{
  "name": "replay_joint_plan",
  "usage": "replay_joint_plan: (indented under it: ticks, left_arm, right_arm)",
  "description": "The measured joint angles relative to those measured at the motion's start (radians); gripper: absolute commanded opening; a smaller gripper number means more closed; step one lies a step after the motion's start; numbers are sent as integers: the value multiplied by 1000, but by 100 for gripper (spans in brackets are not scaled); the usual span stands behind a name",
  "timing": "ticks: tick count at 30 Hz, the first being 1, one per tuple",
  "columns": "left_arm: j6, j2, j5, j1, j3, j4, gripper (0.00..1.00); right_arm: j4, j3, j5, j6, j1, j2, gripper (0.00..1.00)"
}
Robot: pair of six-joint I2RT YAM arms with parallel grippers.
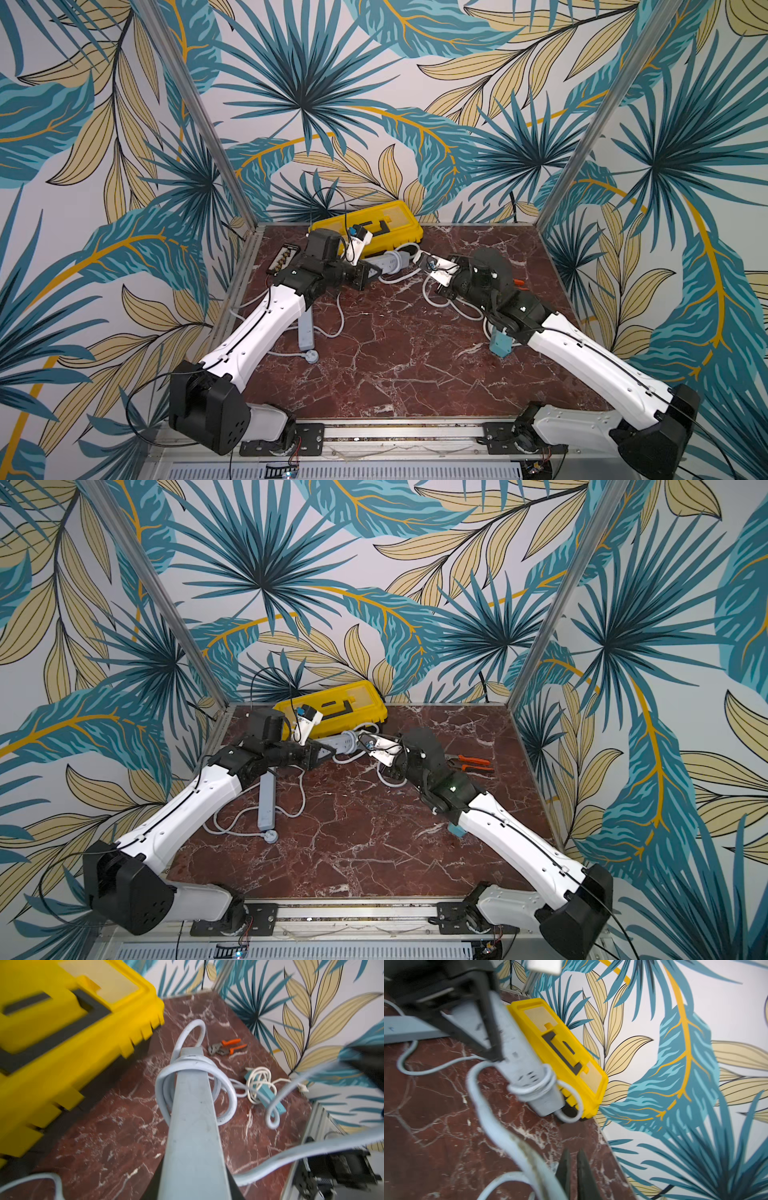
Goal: Wrap the cord around the power strip
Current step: Wrap the power cord around the power strip.
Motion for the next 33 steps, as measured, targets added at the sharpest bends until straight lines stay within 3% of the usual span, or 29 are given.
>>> replay_joint_plan:
  ticks: [8,16,18,21,24,28,33]
  left_arm:
    - [12,-74,188,-46,-14,-122,0]
    - [-28,-76,395,-48,5,-121,0]
    - [-34,-61,428,-48,27,-122,0]
    - [-49,-50,470,-51,65,-117,0]
    - [-136,-65,512,-47,69,-34,0]
    - [-350,-125,529,10,2,193,0]
    - [-500,-158,487,39,-35,351,0]
  right_arm:
    - [-242,344,-140,-170,-180,285,0]
    - [-317,465,-367,-140,-263,480,2]
    - [-303,475,-444,-90,-271,502,10]
    - [-225,475,-578,54,-284,525,36]
    - [-62,401,-656,208,-296,531,52]
    - [179,159,-678,449,-319,496,62]
    - [314,-36,-664,664,-338,413,72]
